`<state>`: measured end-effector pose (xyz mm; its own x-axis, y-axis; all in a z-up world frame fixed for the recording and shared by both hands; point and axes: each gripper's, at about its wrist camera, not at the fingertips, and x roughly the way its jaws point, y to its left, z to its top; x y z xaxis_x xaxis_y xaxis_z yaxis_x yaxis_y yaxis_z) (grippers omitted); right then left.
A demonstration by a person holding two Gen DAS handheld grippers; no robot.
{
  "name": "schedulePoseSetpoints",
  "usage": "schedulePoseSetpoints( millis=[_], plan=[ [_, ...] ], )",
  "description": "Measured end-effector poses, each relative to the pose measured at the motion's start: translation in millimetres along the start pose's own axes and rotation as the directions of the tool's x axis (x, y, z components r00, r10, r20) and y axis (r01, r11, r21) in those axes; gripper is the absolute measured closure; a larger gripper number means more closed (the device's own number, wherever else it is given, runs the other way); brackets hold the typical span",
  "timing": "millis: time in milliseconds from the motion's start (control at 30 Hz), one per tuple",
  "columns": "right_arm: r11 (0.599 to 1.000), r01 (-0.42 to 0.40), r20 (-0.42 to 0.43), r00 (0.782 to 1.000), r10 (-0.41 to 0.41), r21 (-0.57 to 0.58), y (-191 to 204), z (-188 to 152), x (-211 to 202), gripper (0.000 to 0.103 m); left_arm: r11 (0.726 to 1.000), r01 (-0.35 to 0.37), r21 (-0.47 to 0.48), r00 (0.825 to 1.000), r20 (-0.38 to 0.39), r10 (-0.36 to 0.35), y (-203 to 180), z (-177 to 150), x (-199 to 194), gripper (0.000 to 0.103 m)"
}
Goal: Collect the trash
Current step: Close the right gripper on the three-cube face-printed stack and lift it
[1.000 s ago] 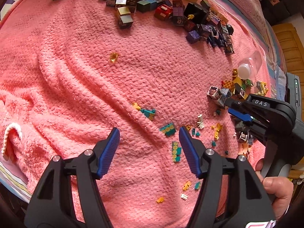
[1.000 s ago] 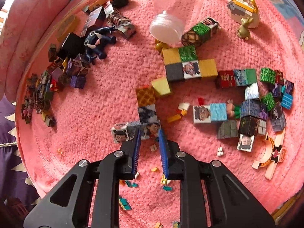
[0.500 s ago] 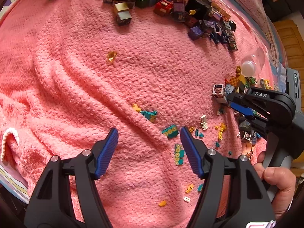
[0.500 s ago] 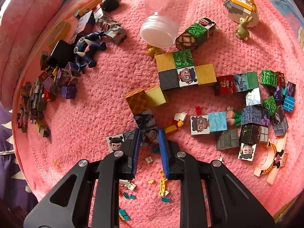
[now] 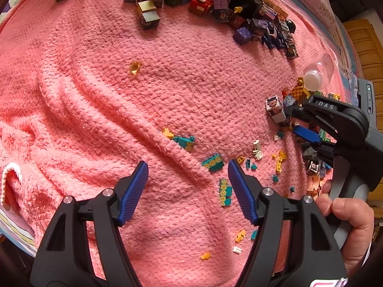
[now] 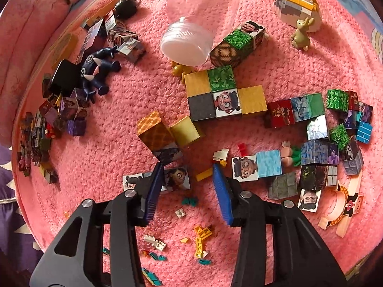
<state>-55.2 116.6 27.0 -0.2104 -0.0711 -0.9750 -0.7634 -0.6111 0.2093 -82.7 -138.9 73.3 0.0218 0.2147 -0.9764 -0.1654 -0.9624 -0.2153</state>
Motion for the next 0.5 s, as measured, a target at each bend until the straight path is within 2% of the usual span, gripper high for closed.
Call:
schedulePoseSetpoints(
  millis=[233,300,333,500],
  plan=[
    [0.997,0.013,0.006,1.000,-0.012,-0.074,7.8,5.0,-1.5,0.063,1.000,-0.004,0.013,1.000,0.004,0.004,-4.7,0.5,-0.5,0.037],
    [0.997,-0.002,0.001,1.000,0.002,-0.078,11.2,5.8,-1.9,0.075,1.000,-0.002,0.015,1.000,0.003,0.002,-5.4,0.6,-0.6,0.037],
    [0.996,-0.008,-0.001,1.000,0.008,-0.090,15.7,4.8,-3.8,0.078,1.000,-0.002,0.018,1.000,0.003,0.002,-6.0,0.7,-0.5,0.036],
    [0.992,-0.007,-0.002,1.000,0.007,-0.123,17.5,1.0,-7.6,0.079,1.000,-0.002,0.018,1.000,0.004,0.002,-5.9,2.0,-0.9,0.036]
  ],
)
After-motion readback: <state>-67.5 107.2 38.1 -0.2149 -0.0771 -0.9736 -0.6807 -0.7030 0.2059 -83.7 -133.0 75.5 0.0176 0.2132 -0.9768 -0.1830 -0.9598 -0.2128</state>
